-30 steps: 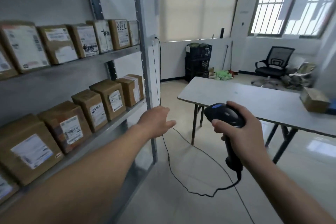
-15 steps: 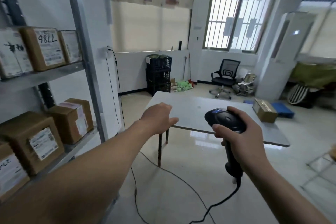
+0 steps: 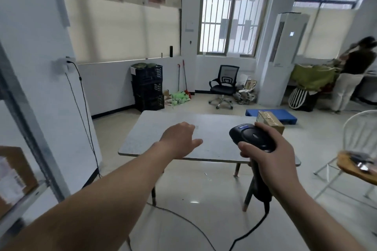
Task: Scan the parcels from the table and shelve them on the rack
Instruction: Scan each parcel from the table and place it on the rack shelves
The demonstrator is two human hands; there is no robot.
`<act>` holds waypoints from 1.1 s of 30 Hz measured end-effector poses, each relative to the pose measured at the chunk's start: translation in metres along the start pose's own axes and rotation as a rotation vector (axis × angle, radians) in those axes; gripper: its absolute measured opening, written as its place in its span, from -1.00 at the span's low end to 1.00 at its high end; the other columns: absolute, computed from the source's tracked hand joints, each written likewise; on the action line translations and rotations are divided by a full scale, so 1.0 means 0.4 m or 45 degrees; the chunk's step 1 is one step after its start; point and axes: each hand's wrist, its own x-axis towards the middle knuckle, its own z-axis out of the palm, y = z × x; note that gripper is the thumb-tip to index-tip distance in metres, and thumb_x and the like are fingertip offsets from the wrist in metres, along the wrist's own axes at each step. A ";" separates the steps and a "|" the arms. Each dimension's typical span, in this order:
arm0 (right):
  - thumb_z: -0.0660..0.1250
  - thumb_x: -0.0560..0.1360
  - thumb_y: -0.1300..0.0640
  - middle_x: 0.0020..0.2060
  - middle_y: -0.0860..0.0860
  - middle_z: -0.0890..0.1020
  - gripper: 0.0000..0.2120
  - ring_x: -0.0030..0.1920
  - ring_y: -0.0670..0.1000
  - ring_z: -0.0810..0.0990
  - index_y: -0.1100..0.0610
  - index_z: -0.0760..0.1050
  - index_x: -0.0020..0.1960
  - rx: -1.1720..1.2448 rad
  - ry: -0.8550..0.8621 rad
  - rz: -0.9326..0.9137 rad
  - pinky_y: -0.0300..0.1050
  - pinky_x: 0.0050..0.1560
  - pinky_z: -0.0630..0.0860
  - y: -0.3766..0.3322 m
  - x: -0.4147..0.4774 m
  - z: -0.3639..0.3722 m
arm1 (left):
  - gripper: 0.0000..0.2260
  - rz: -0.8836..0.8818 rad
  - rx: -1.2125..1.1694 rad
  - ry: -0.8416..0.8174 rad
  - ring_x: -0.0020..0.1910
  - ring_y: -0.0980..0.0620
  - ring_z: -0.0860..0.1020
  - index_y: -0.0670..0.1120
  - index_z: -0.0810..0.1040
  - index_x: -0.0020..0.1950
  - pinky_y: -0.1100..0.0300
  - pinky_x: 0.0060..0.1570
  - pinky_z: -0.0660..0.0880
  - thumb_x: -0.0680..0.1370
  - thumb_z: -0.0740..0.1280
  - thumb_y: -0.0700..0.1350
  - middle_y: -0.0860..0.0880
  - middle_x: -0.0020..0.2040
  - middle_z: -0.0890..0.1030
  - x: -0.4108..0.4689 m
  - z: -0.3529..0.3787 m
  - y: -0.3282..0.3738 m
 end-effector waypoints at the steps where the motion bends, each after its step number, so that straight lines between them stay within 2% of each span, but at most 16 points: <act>1: 0.62 0.27 0.08 0.07 -0.14 0.67 -0.38 0.00 0.09 0.72 -0.16 0.55 0.30 -0.005 0.002 0.002 0.09 0.00 0.67 0.016 0.032 -0.010 | -0.45 0.003 0.007 0.000 0.38 -0.10 0.43 -0.10 0.36 0.52 -0.01 0.31 0.44 0.64 0.22 0.21 -0.08 0.47 0.42 0.036 0.005 0.013; 4: 0.60 0.34 0.15 0.09 -0.10 0.65 -0.41 0.00 0.11 0.72 -0.18 0.54 0.30 0.023 0.004 0.005 -0.03 -0.17 0.65 0.069 0.138 -0.056 | -0.46 0.000 0.034 -0.008 0.36 -0.11 0.44 -0.11 0.38 0.49 -0.01 0.29 0.45 0.64 0.22 0.21 -0.09 0.45 0.43 0.149 0.027 0.064; 6: 0.59 0.34 0.17 0.10 -0.07 0.65 -0.40 -0.01 0.12 0.72 -0.16 0.54 0.31 0.050 0.007 -0.003 -0.07 -0.22 0.63 0.099 0.218 -0.086 | -0.47 -0.009 0.043 -0.023 0.33 -0.11 0.46 -0.11 0.40 0.46 -0.01 0.25 0.46 0.64 0.23 0.21 -0.09 0.42 0.45 0.226 0.041 0.098; 12: 0.59 0.36 0.22 0.08 -0.07 0.64 -0.41 -0.01 0.16 0.71 -0.10 0.54 0.32 0.112 -0.035 0.019 -0.11 -0.26 0.61 0.188 0.442 -0.185 | -0.45 -0.041 0.045 -0.018 0.37 -0.11 0.45 -0.13 0.37 0.50 -0.01 0.29 0.45 0.64 0.23 0.21 -0.10 0.46 0.42 0.450 0.076 0.212; 18: 0.57 0.36 0.22 0.09 -0.04 0.66 -0.42 -0.02 0.17 0.71 -0.08 0.55 0.32 0.120 -0.030 0.061 -0.05 -0.23 0.62 0.276 0.605 -0.284 | -0.44 -0.038 0.057 -0.018 0.36 -0.11 0.46 -0.13 0.38 0.49 -0.01 0.28 0.46 0.63 0.24 0.22 -0.11 0.45 0.44 0.642 0.110 0.298; 22: 0.56 0.38 0.26 0.08 0.02 0.67 -0.45 -0.12 0.13 0.73 -0.08 0.55 0.30 0.127 0.027 0.084 -0.03 -0.23 0.61 0.330 0.696 -0.345 | -0.42 -0.006 0.043 -0.027 0.37 -0.10 0.45 -0.12 0.36 0.51 -0.01 0.29 0.46 0.62 0.25 0.22 -0.10 0.46 0.44 0.767 0.146 0.354; 28: 0.56 0.38 0.28 -0.01 -0.02 0.70 -0.51 -0.19 0.10 0.74 -0.25 0.57 0.08 0.056 0.100 0.104 0.02 -0.24 0.64 0.429 0.823 -0.406 | -0.43 0.084 0.001 -0.035 0.34 -0.10 0.48 -0.13 0.38 0.50 0.02 0.26 0.47 0.62 0.26 0.21 -0.11 0.42 0.48 0.961 0.242 0.426; 33: 0.55 0.40 0.26 0.02 -0.02 0.68 -0.52 -0.18 0.10 0.73 -0.17 0.55 0.17 0.020 0.174 0.123 0.01 -0.22 0.63 0.503 0.955 -0.441 | -0.46 0.139 -0.052 -0.064 0.29 -0.11 0.50 -0.13 0.43 0.44 0.02 0.21 0.48 0.62 0.26 0.22 -0.12 0.37 0.51 1.160 0.321 0.459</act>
